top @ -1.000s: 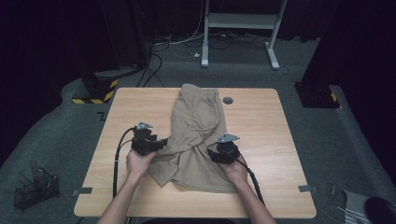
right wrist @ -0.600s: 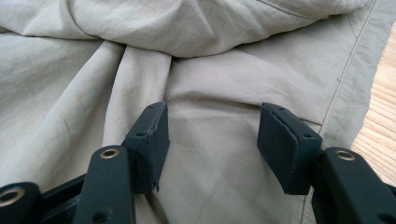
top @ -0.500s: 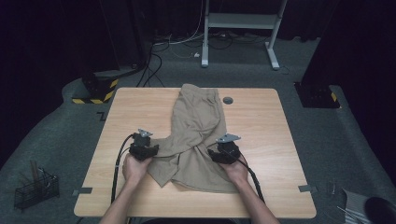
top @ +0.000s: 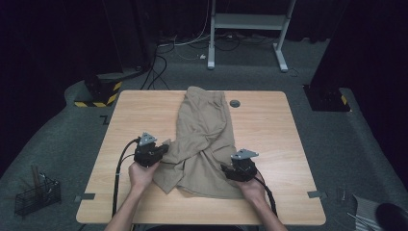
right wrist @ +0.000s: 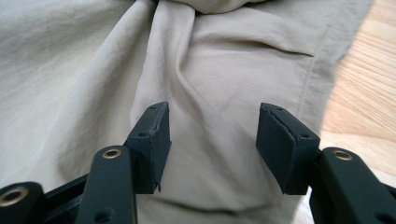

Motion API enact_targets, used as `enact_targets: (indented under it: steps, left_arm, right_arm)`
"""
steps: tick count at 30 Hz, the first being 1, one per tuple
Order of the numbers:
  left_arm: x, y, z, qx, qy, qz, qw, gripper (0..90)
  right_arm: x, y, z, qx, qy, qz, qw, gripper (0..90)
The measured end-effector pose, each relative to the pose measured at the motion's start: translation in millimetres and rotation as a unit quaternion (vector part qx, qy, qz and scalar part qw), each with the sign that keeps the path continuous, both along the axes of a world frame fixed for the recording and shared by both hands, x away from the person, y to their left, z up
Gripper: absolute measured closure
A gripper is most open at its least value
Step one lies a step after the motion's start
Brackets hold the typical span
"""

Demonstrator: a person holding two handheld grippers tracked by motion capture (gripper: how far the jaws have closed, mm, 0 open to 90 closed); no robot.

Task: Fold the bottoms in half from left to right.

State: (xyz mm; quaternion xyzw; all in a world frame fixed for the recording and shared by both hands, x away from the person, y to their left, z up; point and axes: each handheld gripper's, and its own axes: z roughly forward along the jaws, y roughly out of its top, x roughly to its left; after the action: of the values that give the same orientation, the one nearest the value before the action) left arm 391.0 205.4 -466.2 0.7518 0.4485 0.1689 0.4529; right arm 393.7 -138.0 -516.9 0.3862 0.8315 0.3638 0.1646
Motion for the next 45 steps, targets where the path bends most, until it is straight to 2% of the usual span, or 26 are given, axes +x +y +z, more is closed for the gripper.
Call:
enact_targets:
  steps: [1, 2, 4, 5, 6, 7, 8, 11, 13, 14, 16, 18, 23, 25, 27, 30, 31, 33, 36, 37, 39, 41, 42, 43, 45]
  left_arm:
    - [-5.2, -6.7, 4.7, -0.013, -0.006, -0.019, 0.9997, 86.6]
    - [-9.0, -12.7, 7.0, -0.016, -0.008, -0.033, 0.9993, 86.6]
    - [-17.5, -31.4, 7.4, -0.006, -0.009, -0.072, 0.9973, 86.6]
    - [-20.5, -41.4, 4.4, -0.006, -0.003, -0.089, 0.996, 86.6]
    - [-22.4, -52.9, -1.7, 0.005, 0.003, -0.107, 0.9943, 86.6]
    - [-23.3, -59.9, -6.5, 0.009, 0.008, -0.112, 0.9936, 86.6]
    - [-22.7, -69.9, -15.8, 0.023, 0.018, -0.119, 0.9925, 86.6]
    - [-16.4, -83.5, -37.0, 0.043, 0.047, -0.12, 0.9907, 86.5]
    - [-11.3, -88.0, -48.0, 0.065, 0.058, -0.114, 0.9897, 86.5]
    - [-8.0, -87.7, -52.3, 0.065, 0.062, -0.113, 0.9896, 86.5]
    - [-2.9, -84.7, -52.3, 0.063, 0.064, -0.104, 0.9905, 86.5]
    - [4.6, -81.5, -51.5, 0.075, 0.06, -0.095, 0.9908, 86.5]
    - [26.5, -68.2, -47.2, 0.097, 0.071, -0.062, 0.9908, 86.6]
    - [27.2, -64.2, -45.4, 0.094, 0.074, -0.054, 0.9913, 86.6]
    - [20.2, -63.0, -39.5, 0.089, 0.061, -0.065, 0.9921, 86.6]
    - [-0.1, -72.2, -20.3, 0.074, 0.022, -0.099, 0.9921, 86.6]
    - [-6.3, -76.9, -13.7, 0.068, 0.011, -0.109, 0.9916, 86.6]
    - [-16.9, -89.0, -4.2, 0.06, 0.001, -0.134, 0.9892, 86.6]
    - [-27.1, -107.2, -3.5, 0.052, 0.01, -0.166, 0.9847, 86.4]
    - [-30.3, -115.8, -8.2, 0.058, 0.017, -0.177, 0.9824, 86.4]
    - [-31.7, -125.6, -18.6, 0.073, 0.029, -0.183, 0.9799, 85.8]
    - [-29.1, -132.0, -32.3, 0.077, 0.051, -0.184, 0.9785, 84.9]
    - [-28.4, -133.0, -35.2, 0.077, 0.057, -0.182, 0.9786, 84.9]
    - [-28.2, -133.6, -37.2, 0.075, 0.061, -0.182, 0.9786, 84.3]
    - [-29.4, -133.0, -35.4, 0.075, 0.057, -0.181, 0.9789, 81.3]
  right_arm:
    - [-1.8, -1.8, 1.2, 0.002, -0.004, -0.001, 1.0, 44.1]
    - [-3.5, -3.7, 2.4, 0.003, -0.005, -0.001, 1.0, 43.9]
    - [-6.2, -5.7, 2.5, 0.001, -0.005, -0.004, 1.0, 43.6]
    - [-7.1, -6.4, 1.6, -0.003, -0.003, -0.005, 1.0, 43.5]
    - [-7.3, -7.3, 0.0, -0.007, -0.002, -0.004, 1.0, 43.4]
    - [-7.6, -8.1, -2.3, -0.011, -0.001, -0.005, 0.9999, 43.2]
    - [-7.9, -8.4, -3.6, -0.012, 0.001, -0.005, 0.9999, 43.1]
    - [-9.1, -7.8, -5.0, -0.017, -0.006, -0.005, 0.9998, 43.1]
    - [-8.6, -7.2, -5.5, -0.012, -0.004, -0.005, 0.9999, 43.2]
    - [-8.2, -6.9, -6.1, -0.009, -0.004, -0.006, 0.9999, 43.2]
    - [-4.6, -3.4, -6.9, -0.008, -0.009, -0.004, 0.9999, 43.5]
    - [-2.3, -1.2, -6.9, -0.007, -0.008, -0.004, 0.9999, 43.4]
    - [17.5, 12.4, -7.1, -0.008, -0.01, 0.001, 0.9999, 43.4]
    - [22.7, 17.9, -7.1, -0.008, -0.009, -0.003, 0.9999, 43.4]
    - [23.5, 19.4, -7.1, -0.008, -0.009, -0.005, 0.9999, 43.4]
    - [22.0, 19.1, -7.2, -0.007, -0.009, -0.005, 0.9999, 43.4]
    - [21.3, 19.1, -7.1, -0.007, -0.008, -0.006, 0.9999, 43.4]
    - [20.4, 18.6, -7.1, -0.008, -0.009, -0.003, 0.9999, 43.4]
    - [17.9, 17.8, -7.1, -0.008, -0.01, -0.001, 0.9999, 43.4]
    - [16.5, 17.4, -7.0, -0.008, -0.008, -0.002, 0.9999, 43.5]
    - [13.2, 15.3, -6.9, -0.008, -0.008, -0.001, 0.9999, 43.6]
    - [11.5, 13.5, -6.8, -0.008, -0.007, -0.001, 0.9999, 43.8]
    - [11.5, 13.5, -6.8, -0.008, -0.007, -0.001, 0.9999, 43.8]
    - [11.1, 13.0, -6.8, -0.007, -0.007, -0.002, 0.9999, 44.0]
    - [10.0, 11.1, -6.8, -0.007, -0.007, -0.002, 0.9999, 44.6]
